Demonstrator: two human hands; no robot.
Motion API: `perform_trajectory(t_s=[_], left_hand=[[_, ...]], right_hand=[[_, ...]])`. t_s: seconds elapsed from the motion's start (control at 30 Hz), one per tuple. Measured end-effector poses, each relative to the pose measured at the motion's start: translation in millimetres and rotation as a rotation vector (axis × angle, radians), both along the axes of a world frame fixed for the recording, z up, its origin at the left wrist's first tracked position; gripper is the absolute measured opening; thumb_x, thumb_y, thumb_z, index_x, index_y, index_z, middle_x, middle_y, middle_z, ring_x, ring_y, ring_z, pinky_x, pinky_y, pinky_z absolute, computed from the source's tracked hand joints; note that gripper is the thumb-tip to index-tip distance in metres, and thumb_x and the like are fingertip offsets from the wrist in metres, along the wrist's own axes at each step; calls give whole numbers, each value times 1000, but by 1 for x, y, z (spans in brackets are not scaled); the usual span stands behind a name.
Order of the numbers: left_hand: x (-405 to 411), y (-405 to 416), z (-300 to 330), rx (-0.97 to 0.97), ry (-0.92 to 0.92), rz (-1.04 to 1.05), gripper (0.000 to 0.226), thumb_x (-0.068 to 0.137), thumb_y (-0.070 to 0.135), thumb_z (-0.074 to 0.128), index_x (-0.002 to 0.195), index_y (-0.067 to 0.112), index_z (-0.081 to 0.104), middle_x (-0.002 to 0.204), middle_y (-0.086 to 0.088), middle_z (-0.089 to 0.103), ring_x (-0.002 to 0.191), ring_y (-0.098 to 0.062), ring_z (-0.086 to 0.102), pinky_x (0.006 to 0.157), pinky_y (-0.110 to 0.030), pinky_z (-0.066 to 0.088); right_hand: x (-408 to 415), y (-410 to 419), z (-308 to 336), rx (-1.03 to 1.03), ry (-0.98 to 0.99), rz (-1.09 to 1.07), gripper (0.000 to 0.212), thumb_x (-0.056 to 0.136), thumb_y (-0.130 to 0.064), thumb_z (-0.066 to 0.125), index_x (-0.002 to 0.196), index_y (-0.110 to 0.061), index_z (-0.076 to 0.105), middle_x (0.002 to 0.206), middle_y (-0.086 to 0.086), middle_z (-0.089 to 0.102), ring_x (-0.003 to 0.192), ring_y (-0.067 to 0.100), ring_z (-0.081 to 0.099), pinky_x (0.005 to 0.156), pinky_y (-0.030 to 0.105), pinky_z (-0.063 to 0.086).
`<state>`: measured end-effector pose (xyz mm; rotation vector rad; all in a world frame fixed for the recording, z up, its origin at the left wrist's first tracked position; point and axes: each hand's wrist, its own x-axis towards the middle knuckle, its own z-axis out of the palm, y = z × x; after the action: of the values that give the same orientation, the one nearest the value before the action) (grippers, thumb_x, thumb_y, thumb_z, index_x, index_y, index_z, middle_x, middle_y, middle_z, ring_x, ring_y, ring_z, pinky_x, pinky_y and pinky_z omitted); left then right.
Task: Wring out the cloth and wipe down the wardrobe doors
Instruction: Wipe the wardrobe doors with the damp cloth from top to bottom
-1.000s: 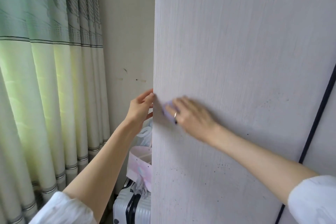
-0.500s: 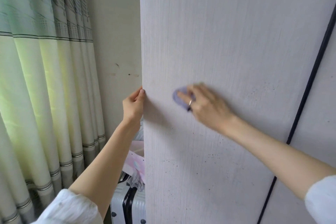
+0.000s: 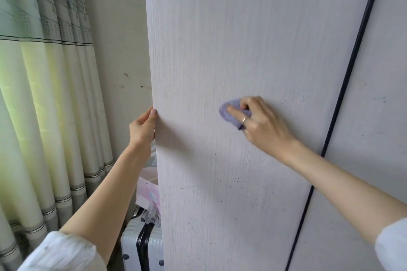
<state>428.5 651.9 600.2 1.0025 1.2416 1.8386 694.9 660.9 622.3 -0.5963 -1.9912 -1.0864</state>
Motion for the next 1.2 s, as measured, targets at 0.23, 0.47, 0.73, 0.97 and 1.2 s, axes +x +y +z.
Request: perform_trajectory(t_s=[0.23, 0.47, 0.73, 0.97, 1.2], left_hand=[[9, -1, -5, 3, -60, 48, 35, 98, 25, 50, 131, 16, 55, 130, -1, 58, 125, -21, 50, 109, -36, 37], [8, -2, -8, 20, -104, 18, 35, 97, 18, 50, 132, 12, 54, 128, -1, 58, 121, -19, 52, 108, -35, 38], [12, 3, -11, 28, -123, 78, 34, 97, 20, 51, 130, 14, 56, 122, 2, 59, 121, -19, 52, 106, -34, 40], [17, 2, -8, 29, -150, 124, 34, 98, 20, 50, 131, 15, 55, 131, -2, 56, 130, -22, 44, 106, -31, 36], [19, 4, -10, 36, -168, 148, 35, 97, 19, 50, 132, 12, 53, 131, -1, 56, 129, -19, 45, 107, -30, 35]], right_hand=[[-4, -8, 24, -104, 337, -24, 47, 63, 4, 64, 110, -4, 66, 90, 18, 51, 79, 33, 51, 57, 36, 46], [39, -16, -42, -76, -39, -99, 48, 59, 7, 72, 105, -4, 65, 91, 11, 44, 69, 28, 54, 53, 34, 48], [46, -20, 40, -55, 345, -207, 42, 58, 9, 74, 98, -2, 66, 86, 18, 53, 74, 34, 55, 56, 34, 45], [70, -36, -33, -262, -143, -159, 33, 53, 10, 71, 82, -5, 61, 75, 13, 52, 65, 28, 52, 51, 33, 48], [87, -37, 106, -70, 357, -342, 24, 78, -2, 59, 102, 0, 63, 99, 22, 49, 92, 37, 50, 65, 39, 46]])
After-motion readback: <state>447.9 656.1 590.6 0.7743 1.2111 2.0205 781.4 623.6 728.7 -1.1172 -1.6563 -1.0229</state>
